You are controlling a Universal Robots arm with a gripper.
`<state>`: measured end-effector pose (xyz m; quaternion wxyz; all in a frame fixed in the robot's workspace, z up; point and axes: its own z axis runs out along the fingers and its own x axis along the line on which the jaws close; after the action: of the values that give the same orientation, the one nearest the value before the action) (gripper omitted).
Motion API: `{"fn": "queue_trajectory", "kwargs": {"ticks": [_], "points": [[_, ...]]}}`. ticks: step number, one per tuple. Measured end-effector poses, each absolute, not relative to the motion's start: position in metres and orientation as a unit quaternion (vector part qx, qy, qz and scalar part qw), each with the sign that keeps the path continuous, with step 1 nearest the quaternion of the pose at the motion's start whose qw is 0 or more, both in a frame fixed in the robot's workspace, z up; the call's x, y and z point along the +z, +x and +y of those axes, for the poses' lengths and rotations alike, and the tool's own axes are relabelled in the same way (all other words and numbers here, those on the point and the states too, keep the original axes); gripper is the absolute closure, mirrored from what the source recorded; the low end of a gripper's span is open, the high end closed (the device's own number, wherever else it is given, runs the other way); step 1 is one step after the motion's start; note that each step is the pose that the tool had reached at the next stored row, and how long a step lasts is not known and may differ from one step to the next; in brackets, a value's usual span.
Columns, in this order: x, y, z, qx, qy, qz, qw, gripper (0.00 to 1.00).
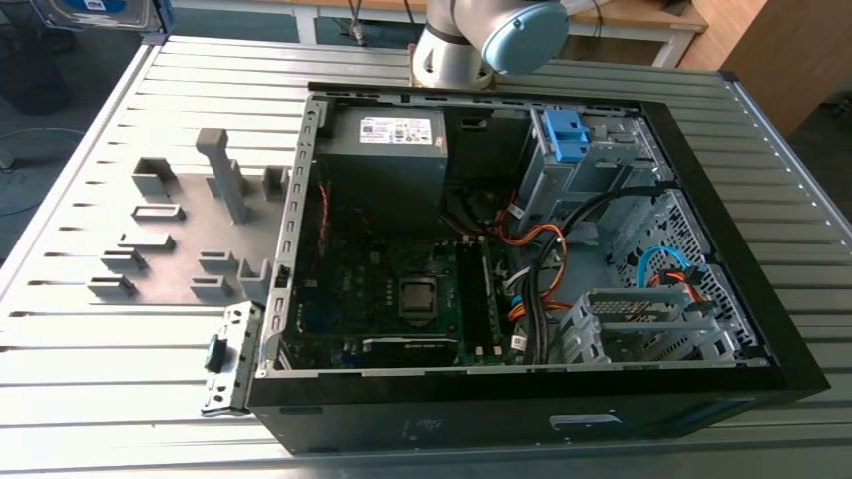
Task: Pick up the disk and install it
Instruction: 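Pick up the disk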
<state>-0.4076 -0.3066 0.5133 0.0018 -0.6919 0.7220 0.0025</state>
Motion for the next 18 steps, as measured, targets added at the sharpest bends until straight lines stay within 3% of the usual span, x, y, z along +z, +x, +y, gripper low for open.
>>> {"fn": "queue_trajectory", "kwargs": {"ticks": [18], "points": [[0.527, -0.408, -0.307, 0.002, -0.692, 0.722, 0.002, 0.64]]}}
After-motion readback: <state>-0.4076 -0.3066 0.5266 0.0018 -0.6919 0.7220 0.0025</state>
